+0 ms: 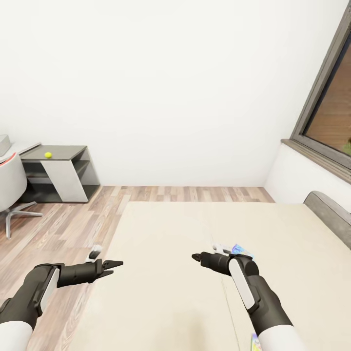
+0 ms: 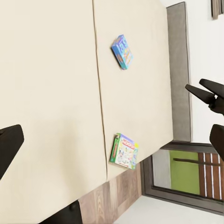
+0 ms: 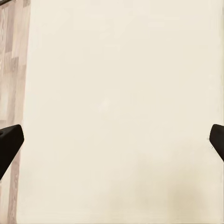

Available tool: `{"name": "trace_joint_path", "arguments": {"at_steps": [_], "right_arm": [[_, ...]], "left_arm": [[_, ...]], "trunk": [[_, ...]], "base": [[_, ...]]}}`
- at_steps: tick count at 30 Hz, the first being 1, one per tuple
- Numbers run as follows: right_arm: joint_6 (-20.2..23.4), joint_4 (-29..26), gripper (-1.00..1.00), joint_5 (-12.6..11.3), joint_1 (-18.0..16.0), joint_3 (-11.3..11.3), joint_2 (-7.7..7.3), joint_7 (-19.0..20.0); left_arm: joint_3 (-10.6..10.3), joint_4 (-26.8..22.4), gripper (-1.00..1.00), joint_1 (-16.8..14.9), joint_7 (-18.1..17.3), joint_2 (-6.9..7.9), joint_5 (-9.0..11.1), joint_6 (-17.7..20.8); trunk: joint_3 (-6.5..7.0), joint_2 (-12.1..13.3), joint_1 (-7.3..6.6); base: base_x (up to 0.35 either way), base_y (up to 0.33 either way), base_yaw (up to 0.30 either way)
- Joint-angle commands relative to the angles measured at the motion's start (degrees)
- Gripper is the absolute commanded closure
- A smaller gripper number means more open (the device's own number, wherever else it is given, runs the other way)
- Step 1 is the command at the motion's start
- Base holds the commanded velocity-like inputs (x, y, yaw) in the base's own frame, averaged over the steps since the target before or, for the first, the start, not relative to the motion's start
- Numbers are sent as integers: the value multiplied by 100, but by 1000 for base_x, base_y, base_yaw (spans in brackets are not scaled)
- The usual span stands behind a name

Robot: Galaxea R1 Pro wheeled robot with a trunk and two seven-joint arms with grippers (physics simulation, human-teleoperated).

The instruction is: Put all the toys in the child's room - the three board games (two on the bed and one on the table), the two jigsaw puzzles on the table, and the tennis ball on the table - inside the toy box on the table in the child's room.

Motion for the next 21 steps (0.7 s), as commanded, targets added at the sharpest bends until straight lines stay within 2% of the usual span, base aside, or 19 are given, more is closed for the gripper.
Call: {"name": "trace_joint_path", "arguments": {"at_steps": [1,21], "right_arm": [[25,-4,-100,23,-5,-3,2,18],[25,-4,-100,44,-5,5,15,18]], "left_arm": [[6,-3,-100,-3,-12,0,8,53],[6,-5,-100,-2,-12,-8,8,53]], "trunk": [[-11,-12,3],[-9,-12,3]], "base": [[0,-144,-18],[0,-208,-2]]}}
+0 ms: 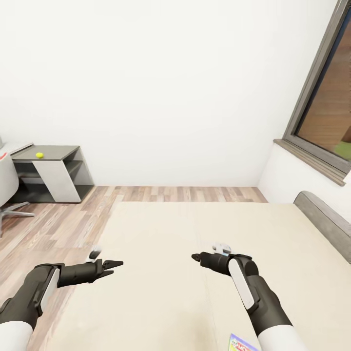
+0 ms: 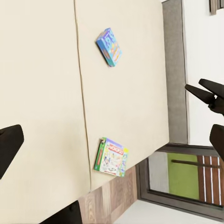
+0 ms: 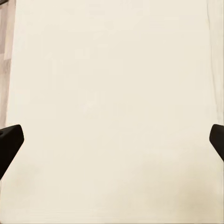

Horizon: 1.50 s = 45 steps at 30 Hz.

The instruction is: Put all the toys in the child's room - the three board games (two on the bed and one on the table), the two jigsaw puzzles on the table, and the tennis ball on the table - inside the toy box on the table in the child's room.

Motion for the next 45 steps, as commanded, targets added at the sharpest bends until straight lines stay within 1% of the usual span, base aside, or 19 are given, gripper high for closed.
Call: {"name": "trace_joint_path", "arguments": {"at_steps": [1,21,26,30,35,41,42,45], "right_arm": [[25,-4,-100,20,-4,-3,0,18],[25,18,-100,8,-4,-18,2,18],[5,174,-100,20,-4,-34,5,18],[-152,312,-100,27,-4,-32,-2,-5],[-197,604,-100,51,-9,-3,13,-36],[-250,1309,-100,56,-31,-2,18,-111],[-262,1520,-100,56,-52,-2,24,-171],[-274,1855,-100,55,-112,-8,29,-319]], "left_arm": [[6,-3,-100,-4,-12,0,8,54],[6,-1,-100,-5,-4,-2,8,54],[6,0,-100,-4,-4,-1,8,54],[6,-1,-100,-5,-7,-1,8,54],[6,-2,-100,-3,-8,-1,8,54],[6,-3,-100,-5,-11,-1,8,54],[6,-3,-100,-4,-15,-1,8,54],[6,-5,-100,-4,-18,-1,8,54]], "trunk": [[-12,-12,3],[-12,-12,3],[-12,-12,3],[-12,-12,3],[-12,-12,3],[-12,-12,3],[-12,-12,3],[-12,-12,3]], "base": [[0,-216,0],[0,-216,0],[0,-216,0],[0,-216,0],[0,-217,0],[0,-216,0],[0,-216,0],[0,-216,0]]}}
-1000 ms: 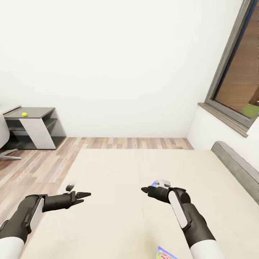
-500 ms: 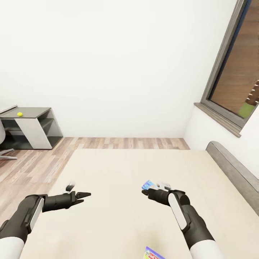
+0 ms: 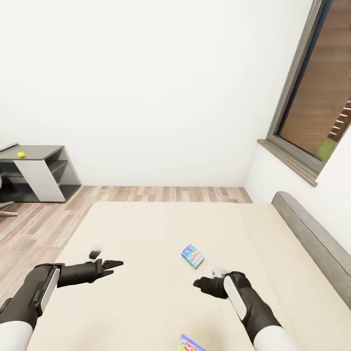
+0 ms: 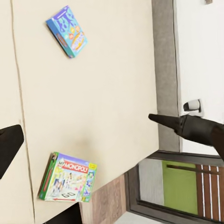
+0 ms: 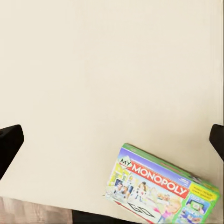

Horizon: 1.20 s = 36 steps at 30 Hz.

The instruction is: Put all the toys in the child's room - the three board games (two on the bed and one on the table), the two jigsaw puzzles on the table, and the tennis ball on the table - inside the toy box on the table in the child's room.

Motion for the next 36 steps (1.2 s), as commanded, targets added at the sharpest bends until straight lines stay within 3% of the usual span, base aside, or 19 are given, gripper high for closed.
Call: {"name": "trace_joint_path", "arguments": {"at_steps": [1,8,13,16,20,24,32,36], "right_arm": [[22,106,-100,-22,-58,2,3,-95],[23,504,-100,-53,-235,-21,4,-465],[55,558,-100,-57,-273,-24,9,-526],[95,568,-100,-63,-280,-25,4,-540],[189,575,-100,-75,-283,-31,-3,-546],[369,577,-100,-88,-284,-33,-12,-540],[415,573,-100,-101,-277,-34,-2,-522],[406,573,-100,-102,-276,-34,-2,-513]], "left_arm": [[6,-5,-100,-4,-11,0,8,54],[7,-18,-100,-6,-16,0,8,54],[17,-89,-100,-4,-40,7,11,65],[19,-294,-100,5,-282,22,15,92],[35,-648,-100,48,-1095,67,-14,114],[40,-772,-100,64,-1592,109,-45,106],[43,-848,-100,74,-1742,179,-53,124],[48,-852,-100,75,-1751,196,-53,131]], "trunk": [[-12,-13,4],[-12,-13,4],[-12,-13,4],[-12,-13,4],[-12,-13,4],[-12,-13,4],[-12,-13,4],[-84,-173,92]], "base": [[0,-216,0],[0,-216,0],[0,-135,0],[0,-36,0],[0,-10,0],[0,-2,0],[0,0,0],[0,0,0]]}}
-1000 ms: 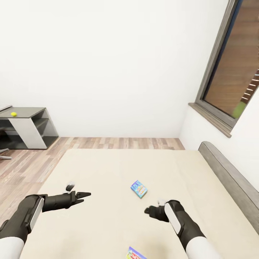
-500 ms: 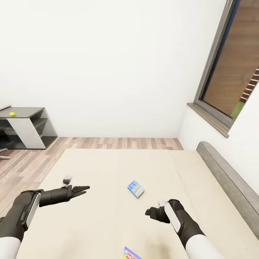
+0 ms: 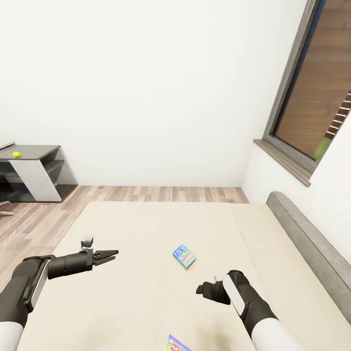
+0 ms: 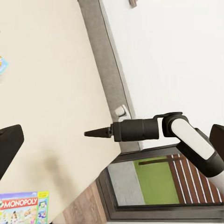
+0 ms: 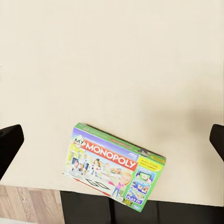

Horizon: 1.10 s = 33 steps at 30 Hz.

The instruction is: Put all the toys in the child's room - the three board games (two on the bed and one on the table), the two jigsaw puzzles on the table, and the tennis ball on the table - inside the toy box on the table in the child's room.

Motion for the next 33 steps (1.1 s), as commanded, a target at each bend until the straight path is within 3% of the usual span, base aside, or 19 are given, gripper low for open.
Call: {"name": "trace_joint_path", "arguments": {"at_steps": [1,8,16,19,24,33], "right_arm": [[16,-8,-100,-61,-3,15,-2,-58],[-1,-8,-100,-62,-3,8,-7,-51],[-6,-8,-100,-66,-3,1,-37,-50],[-6,-8,-100,-67,-3,-2,-37,-50],[-5,-8,-100,-69,-3,-2,-17,-53],[18,-16,-100,-70,-5,-3,8,-59]], "left_arm": [[1,-1,-100,-4,-19,2,3,61],[42,4,-100,-7,-29,7,30,68],[84,6,-100,-13,-39,62,51,280],[217,6,-100,-13,-39,84,51,326],[428,6,-100,-13,-36,93,28,352],[485,6,-100,-21,-31,87,2,361]], "trunk": [[-30,-53,25],[-156,-334,179],[-156,-334,179],[-156,-334,179],[-245,-535,289],[-407,-896,487]], "base": [[0,0,0],[0,0,0],[0,0,0],[0,0,0],[0,0,0],[0,0,0]]}}
